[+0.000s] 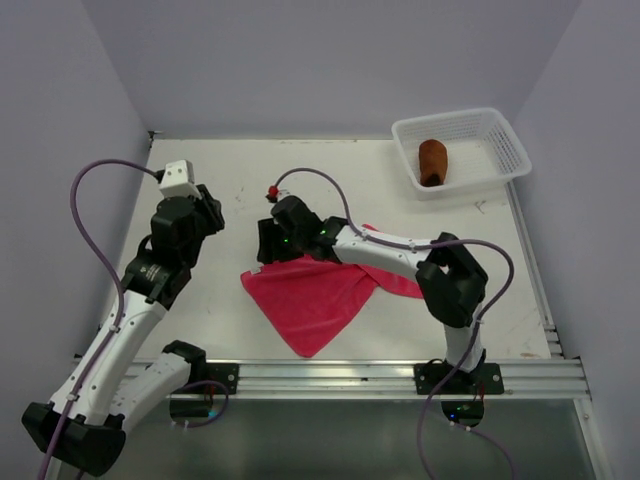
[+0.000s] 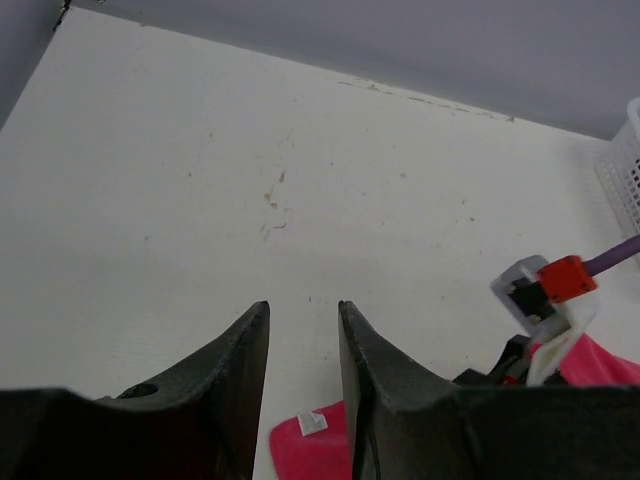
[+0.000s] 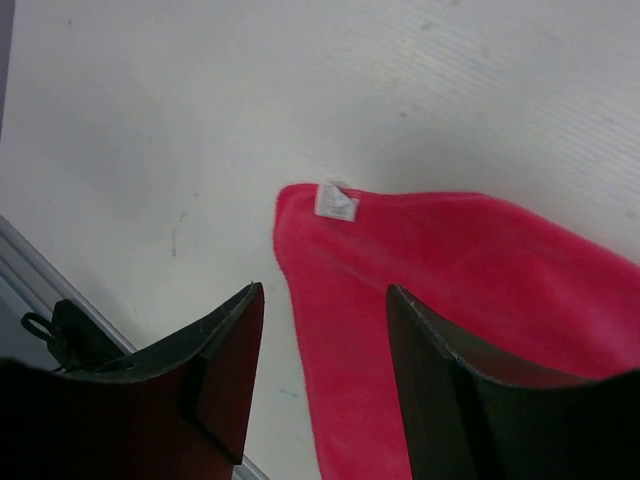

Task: Roll the towels
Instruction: Move the towel to the center of the board

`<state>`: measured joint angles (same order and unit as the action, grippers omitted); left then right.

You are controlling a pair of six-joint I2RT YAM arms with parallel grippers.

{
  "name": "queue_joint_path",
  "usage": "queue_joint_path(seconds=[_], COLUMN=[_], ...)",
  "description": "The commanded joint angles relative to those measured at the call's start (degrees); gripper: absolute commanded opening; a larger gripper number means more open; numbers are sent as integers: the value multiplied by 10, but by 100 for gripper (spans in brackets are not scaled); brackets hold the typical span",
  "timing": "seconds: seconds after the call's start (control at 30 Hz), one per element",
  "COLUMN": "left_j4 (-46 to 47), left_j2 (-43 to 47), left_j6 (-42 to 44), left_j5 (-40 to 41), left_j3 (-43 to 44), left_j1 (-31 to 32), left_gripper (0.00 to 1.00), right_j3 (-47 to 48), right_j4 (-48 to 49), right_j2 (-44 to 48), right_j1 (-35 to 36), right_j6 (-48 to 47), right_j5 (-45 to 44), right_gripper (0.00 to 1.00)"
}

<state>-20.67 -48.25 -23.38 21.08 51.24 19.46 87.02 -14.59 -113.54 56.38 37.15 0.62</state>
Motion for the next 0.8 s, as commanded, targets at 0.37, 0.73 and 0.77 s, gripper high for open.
queue_joint_path(seconds=[0.37, 0.73, 0.77], left_j4=[-66, -19, -10], left_j2=[-135, -102, -106], left_j6=[-105, -203, -204], left_j5=[-140, -127, -127], left_j3=[-20, -183, -190], left_j1=[-7, -7, -7], left_gripper=[38, 37, 37], right_j3=[-372, -463, -466], right_j4=[-43, -29, -19], right_j2=[436, 501, 500], right_j1=[-194, -268, -276], right_j6=[-31, -55, -56], right_j5=[-84, -9, -2], right_gripper=[40, 41, 41])
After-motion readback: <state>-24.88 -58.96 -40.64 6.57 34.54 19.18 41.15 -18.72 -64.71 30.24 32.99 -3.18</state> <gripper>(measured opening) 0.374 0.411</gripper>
